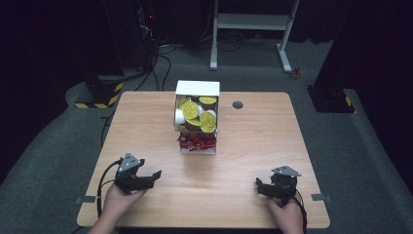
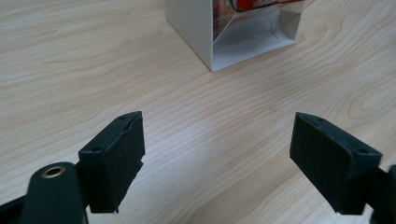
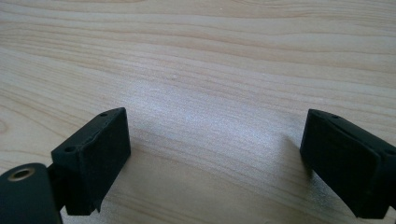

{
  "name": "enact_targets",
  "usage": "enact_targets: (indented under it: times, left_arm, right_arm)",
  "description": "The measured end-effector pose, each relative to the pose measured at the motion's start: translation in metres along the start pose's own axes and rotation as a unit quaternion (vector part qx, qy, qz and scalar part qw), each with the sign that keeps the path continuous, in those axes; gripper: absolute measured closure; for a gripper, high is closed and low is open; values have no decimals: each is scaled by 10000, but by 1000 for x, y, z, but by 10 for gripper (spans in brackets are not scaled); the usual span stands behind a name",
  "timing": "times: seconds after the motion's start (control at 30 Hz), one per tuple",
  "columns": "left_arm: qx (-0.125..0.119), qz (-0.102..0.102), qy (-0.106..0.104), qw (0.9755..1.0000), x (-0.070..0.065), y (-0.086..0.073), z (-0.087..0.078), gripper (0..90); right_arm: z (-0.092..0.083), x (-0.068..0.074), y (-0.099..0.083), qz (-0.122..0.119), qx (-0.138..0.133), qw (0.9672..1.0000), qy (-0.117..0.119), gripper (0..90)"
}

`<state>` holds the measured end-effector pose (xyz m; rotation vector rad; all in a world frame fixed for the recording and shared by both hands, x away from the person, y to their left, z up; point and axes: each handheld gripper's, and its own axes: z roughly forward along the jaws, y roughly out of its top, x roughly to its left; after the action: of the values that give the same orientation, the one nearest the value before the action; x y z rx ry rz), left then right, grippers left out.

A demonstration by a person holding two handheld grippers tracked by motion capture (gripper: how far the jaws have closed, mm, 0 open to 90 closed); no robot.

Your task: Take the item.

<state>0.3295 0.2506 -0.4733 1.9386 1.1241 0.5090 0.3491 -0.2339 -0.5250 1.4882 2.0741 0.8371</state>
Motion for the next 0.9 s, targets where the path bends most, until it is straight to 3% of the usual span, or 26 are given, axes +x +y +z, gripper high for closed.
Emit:
enact_targets:
  times: [0.47, 0.63, 0.77, 0.9]
  left_arm:
    - [-62, 180, 68, 9998, -11, 17, 9, 222]
    - [-100, 124, -74, 9998, -12, 21, 10, 219]
    - [-132, 199, -61, 9997, -15, 25, 11, 221]
    - [-141, 146, -71, 9998, -15, 28, 13, 221]
  right_arm:
    - [0, 0, 0, 15, 4, 10000, 5, 84]
    - [0, 0, 0, -5, 6, 10000, 21, 84]
    - [0, 0, 0, -18, 5, 10000, 30, 85]
    - [0, 0, 0, -20, 3, 10000, 27, 85]
